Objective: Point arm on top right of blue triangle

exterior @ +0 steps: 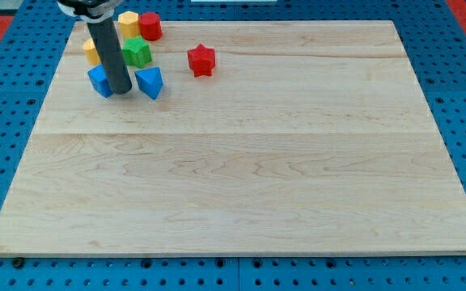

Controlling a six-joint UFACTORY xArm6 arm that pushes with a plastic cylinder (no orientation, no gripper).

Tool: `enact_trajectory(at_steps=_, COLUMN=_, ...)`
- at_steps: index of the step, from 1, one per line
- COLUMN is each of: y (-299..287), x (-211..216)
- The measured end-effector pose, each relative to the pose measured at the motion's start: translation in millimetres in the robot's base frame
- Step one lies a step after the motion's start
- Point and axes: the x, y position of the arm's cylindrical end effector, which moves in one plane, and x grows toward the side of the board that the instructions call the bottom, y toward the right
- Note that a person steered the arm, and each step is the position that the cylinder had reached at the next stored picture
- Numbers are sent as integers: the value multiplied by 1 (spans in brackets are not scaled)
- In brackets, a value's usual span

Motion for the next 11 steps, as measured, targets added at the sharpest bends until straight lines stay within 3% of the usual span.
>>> enact_trajectory(at_steps=4, y=-48, x=37)
enact_trajectory(at_steps=5, y=3, x=60)
enact_trajectory(at_steps=7, y=95, x=5)
enact_trajectory(at_steps=11, y=66, x=-35)
